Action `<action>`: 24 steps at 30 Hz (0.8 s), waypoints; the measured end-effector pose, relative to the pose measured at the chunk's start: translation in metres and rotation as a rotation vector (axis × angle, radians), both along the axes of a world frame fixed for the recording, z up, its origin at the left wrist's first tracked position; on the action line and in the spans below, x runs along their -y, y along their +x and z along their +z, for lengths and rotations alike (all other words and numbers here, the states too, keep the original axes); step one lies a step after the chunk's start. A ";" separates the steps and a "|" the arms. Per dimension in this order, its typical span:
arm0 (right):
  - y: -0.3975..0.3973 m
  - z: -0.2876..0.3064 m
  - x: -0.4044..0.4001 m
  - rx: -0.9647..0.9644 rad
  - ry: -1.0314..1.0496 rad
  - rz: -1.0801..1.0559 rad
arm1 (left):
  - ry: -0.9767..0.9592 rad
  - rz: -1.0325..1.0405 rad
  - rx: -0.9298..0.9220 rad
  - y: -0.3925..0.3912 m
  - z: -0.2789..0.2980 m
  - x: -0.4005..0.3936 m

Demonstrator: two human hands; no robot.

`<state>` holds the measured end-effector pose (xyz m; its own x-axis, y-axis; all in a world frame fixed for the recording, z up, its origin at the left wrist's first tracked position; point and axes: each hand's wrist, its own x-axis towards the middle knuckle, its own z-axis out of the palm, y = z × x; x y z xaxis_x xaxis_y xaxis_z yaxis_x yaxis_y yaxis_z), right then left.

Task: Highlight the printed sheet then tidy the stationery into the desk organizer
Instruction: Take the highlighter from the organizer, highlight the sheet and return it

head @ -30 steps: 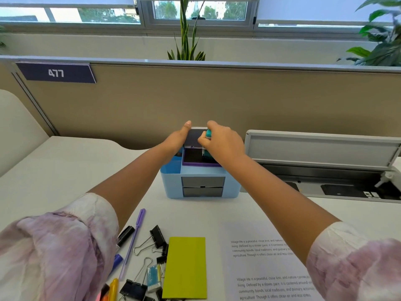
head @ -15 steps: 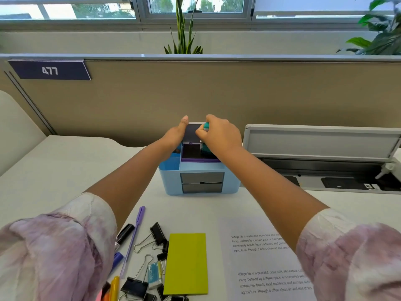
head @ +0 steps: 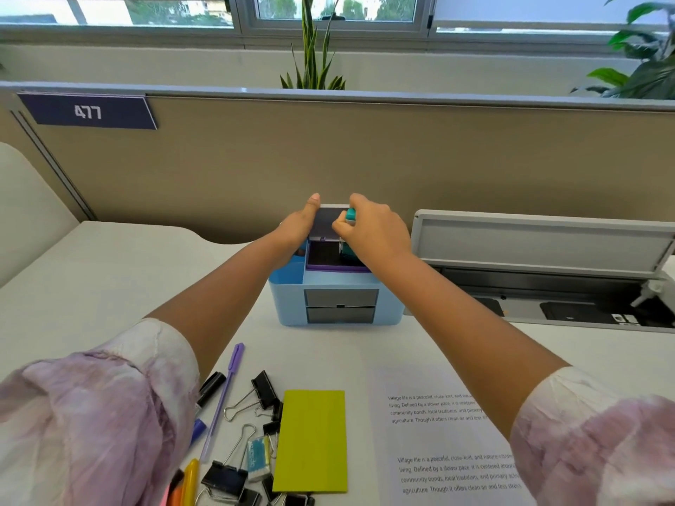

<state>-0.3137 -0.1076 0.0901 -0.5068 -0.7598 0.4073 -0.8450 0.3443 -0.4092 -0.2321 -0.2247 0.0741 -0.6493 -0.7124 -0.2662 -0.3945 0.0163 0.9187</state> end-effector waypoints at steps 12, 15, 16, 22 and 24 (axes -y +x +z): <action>0.005 0.029 -0.025 -0.069 -0.128 -0.020 | 0.007 0.036 0.005 0.002 -0.001 0.000; 0.000 0.047 -0.050 0.106 -0.294 -0.070 | -0.006 0.032 0.039 0.006 0.005 -0.006; 0.000 0.049 -0.059 0.167 -0.327 -0.084 | -0.010 0.013 0.042 0.008 0.008 -0.009; 0.003 0.028 -0.114 0.370 -0.288 -0.173 | -0.089 0.036 0.078 0.016 0.007 -0.016; 0.008 0.020 -0.125 0.395 -0.259 -0.169 | -0.117 0.013 0.080 0.020 0.009 -0.020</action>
